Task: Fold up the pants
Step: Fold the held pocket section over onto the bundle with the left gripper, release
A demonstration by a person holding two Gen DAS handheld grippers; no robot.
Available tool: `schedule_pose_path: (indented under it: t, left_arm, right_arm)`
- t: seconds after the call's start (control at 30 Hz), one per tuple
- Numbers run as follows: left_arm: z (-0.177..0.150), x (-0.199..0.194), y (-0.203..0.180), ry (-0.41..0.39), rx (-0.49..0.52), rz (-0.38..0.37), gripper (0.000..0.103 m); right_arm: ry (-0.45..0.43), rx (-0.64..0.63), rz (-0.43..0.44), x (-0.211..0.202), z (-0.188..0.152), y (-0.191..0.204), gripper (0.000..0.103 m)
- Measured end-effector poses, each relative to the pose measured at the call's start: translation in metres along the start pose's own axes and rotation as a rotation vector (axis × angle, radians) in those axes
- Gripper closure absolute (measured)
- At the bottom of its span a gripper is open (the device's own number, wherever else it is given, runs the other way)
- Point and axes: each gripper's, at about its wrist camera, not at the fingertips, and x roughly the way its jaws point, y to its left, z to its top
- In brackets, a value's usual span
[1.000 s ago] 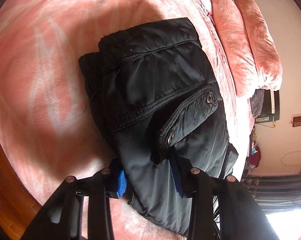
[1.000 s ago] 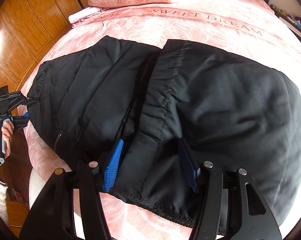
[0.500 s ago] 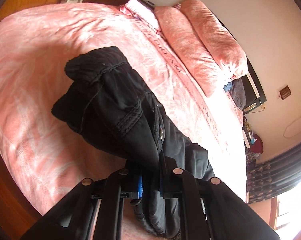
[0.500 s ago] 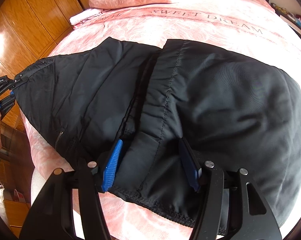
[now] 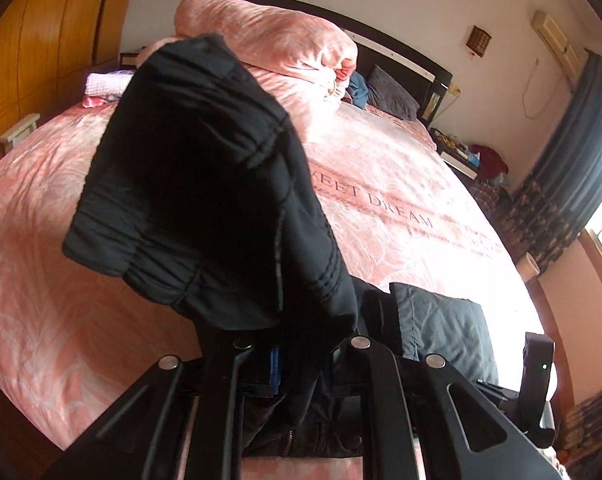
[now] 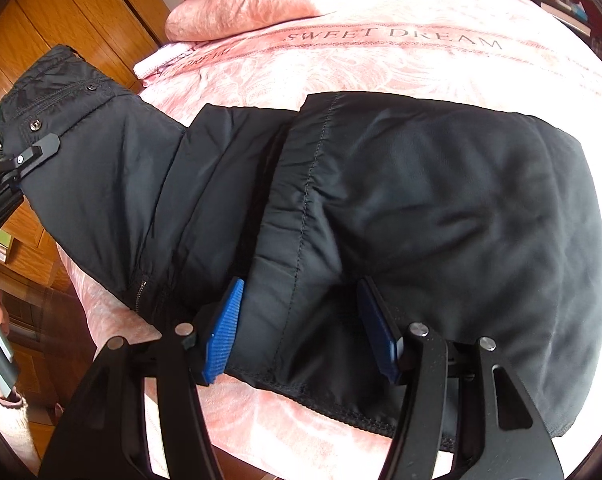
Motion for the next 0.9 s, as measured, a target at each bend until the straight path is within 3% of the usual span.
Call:
schedule_pose_path:
  t: [0.2,0.37,0.53,0.67,0.87,0.9]
  left_arm:
    - [-0.021,0.019,-0.047,0.093,0.230,0.017,0.085]
    - [-0.034,0.032,-0.068,0.178,0.331,-0.018,0.080]
    - [-0.043,0.050,-0.078,0.253,0.349,-0.043,0.078]
    - [-0.055,0.069,-0.088,0.317,0.380,-0.041,0.075]
    - [-0.063,0.083,-0.107,0.393,0.440,-0.051,0.059]
    - [-0.061,0.081,-0.109,0.398,0.430,-0.061,0.052]
  right_arm:
    - [-0.034,0.045,-0.004,-0.020,0.002,-0.015,0.040]
    - [-0.040,0.058,0.037,-0.029,-0.001,-0.023,0.035]
    - [-0.007,0.103,0.119,-0.026,-0.006,-0.031,0.035]
    - [-0.020,0.134,0.087,-0.032,-0.010,-0.038,0.036]
    - [-0.021,0.166,0.055,-0.037,-0.012,-0.055,0.037]
    - [-0.021,0.164,0.050,-0.038,-0.012,-0.055,0.037]
